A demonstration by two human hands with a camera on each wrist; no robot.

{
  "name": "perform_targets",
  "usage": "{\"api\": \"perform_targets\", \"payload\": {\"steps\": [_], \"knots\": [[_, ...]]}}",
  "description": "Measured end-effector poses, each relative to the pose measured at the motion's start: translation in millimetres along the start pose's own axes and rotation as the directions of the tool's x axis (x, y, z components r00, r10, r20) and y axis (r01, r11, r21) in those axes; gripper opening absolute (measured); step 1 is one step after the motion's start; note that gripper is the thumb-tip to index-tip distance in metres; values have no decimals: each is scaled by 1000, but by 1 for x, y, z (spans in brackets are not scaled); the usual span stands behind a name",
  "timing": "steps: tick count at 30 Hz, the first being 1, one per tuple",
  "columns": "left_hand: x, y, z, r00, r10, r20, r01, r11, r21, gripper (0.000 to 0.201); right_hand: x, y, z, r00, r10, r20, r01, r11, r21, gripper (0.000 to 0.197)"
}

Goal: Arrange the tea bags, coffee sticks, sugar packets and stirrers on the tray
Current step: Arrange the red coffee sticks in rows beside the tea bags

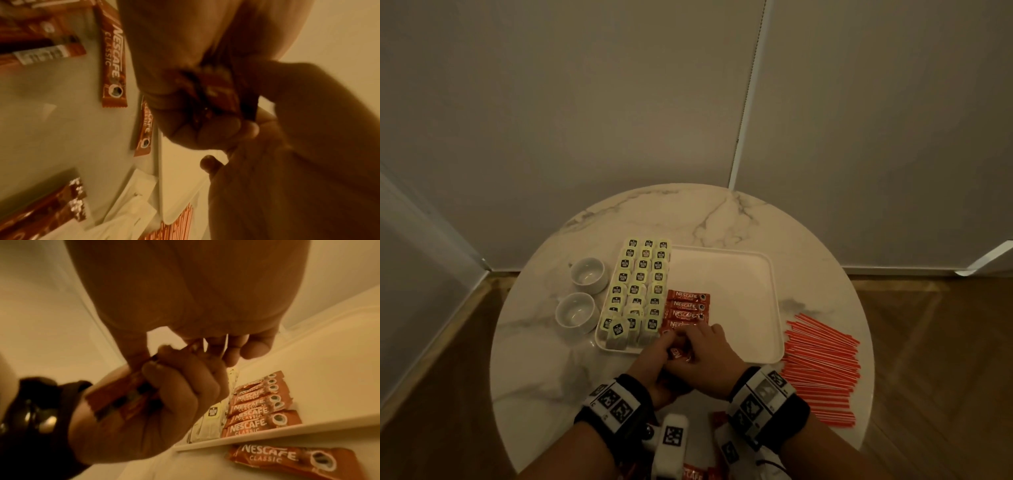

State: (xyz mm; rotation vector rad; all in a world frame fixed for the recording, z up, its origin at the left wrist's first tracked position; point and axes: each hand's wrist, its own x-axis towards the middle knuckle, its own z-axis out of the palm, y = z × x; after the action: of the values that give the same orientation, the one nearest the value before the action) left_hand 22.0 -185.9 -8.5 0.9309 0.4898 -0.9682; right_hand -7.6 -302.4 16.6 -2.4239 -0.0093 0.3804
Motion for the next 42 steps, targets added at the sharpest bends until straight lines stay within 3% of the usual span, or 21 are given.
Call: {"api": "perform_targets", "payload": {"steps": [2, 4, 8, 12, 14, 18, 20, 24, 27, 30, 32, 37, 40, 42], "knots": [[-1, 4, -2, 1000, 18, 9, -19, 999, 33, 29, -2, 0, -11, 1000, 7, 6, -8, 953, 302, 50], [-2, 8, 0, 996, 83, 10, -84, 989, 123, 24, -1, 3, -21, 997, 70, 11, -68, 885, 460, 44], [-7, 20, 9, 985, 156, 69, -170, 929, 329, 32, 11, 19, -35, 990, 138, 30, -136, 870, 475, 26], [-8, 34, 11, 968, 174, 180, -235, 879, 415, 46, 18, 24, -51, 993, 111, 29, -101, 731, 675, 20], [-11, 40, 17, 958, 208, 196, -275, 856, 439, 43, 20, 24, -57, 992, 123, 37, -111, 678, 727, 18], [-12, 49, 23, 944, 229, 239, -318, 831, 457, 38, 26, 22, -67, 992, 115, 45, -112, 683, 721, 14], [-12, 53, 23, 944, 239, 229, -321, 826, 464, 36, 30, 22, -75, 992, 124, 6, -86, 652, 753, 14], [-8, 58, 22, 950, 240, 201, -310, 807, 502, 29, 41, 28, -83, 974, 214, -73, -41, 488, 872, 13], [-1, 60, 27, 935, 331, 127, -349, 794, 499, 21, 48, 27, -74, 950, 305, -60, -76, 413, 907, 4], [10, 59, 30, 891, 453, 39, -413, 770, 486, 14, 52, 26, -61, 950, 310, 24, -175, 470, 865, 17], [15, 56, 30, 880, 474, 20, -412, 742, 529, 14, 55, 24, -56, 957, 286, 40, -187, 506, 842, 11], [20, 50, 25, 935, 353, 13, -319, 827, 464, 18, 77, 37, -63, 940, 341, 34, -228, 548, 805, 9], [25, 44, 8, 959, 284, -21, -209, 752, 625, 15, 103, 49, -75, 936, 351, -22, -250, 708, 661, 5], [27, 38, 1, 974, 224, -22, -160, 758, 633, 13, 123, 55, -79, 948, 313, -58, -246, 837, 489, 8]]}}
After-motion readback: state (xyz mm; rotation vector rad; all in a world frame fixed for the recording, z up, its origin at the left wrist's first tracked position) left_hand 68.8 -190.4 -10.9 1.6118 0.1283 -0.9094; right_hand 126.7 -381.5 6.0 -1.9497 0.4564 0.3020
